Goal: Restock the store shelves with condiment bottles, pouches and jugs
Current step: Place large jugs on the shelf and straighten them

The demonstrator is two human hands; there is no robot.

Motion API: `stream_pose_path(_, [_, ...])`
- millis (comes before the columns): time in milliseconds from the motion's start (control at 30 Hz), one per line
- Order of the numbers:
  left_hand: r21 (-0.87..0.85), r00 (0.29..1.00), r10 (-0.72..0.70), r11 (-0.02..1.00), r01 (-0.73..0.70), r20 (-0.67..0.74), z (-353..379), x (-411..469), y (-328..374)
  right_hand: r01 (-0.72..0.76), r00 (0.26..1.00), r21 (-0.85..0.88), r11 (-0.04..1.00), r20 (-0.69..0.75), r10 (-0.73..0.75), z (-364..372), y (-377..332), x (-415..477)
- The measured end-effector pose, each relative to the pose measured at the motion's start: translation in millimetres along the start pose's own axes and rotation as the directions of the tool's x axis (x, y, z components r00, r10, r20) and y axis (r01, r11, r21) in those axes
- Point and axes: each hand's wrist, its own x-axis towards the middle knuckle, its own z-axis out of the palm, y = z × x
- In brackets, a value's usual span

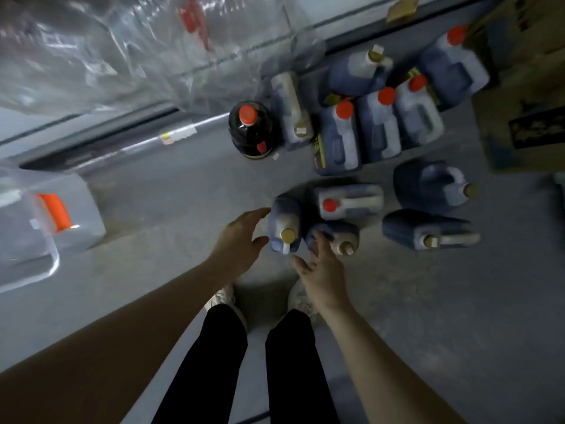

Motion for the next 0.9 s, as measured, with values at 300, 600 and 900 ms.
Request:
stream_pose_path(300, [0.094, 0.990, 0.076, 0.992, -0.087, 0.119, 49, 91, -59, 0.005, 0.992, -0.139, 0.990, -0.121, -0.022, 65, 33, 81])
stream_pose_path(600, [0.036, 0.976, 0.208, 0.977, -0.210, 0.068, 72, 107, -95, 0.046, 0.961, -0.182, 0.982, -0.260, -0.093, 94, 49, 96])
stream_pose_path(900, [0.133, 0.983, 0.128, 0.980, -0.146, 0.134, 68, 83, -149, 0.341, 0.940, -0.288, 0.895, 0.107, -0.324, 103, 60, 91])
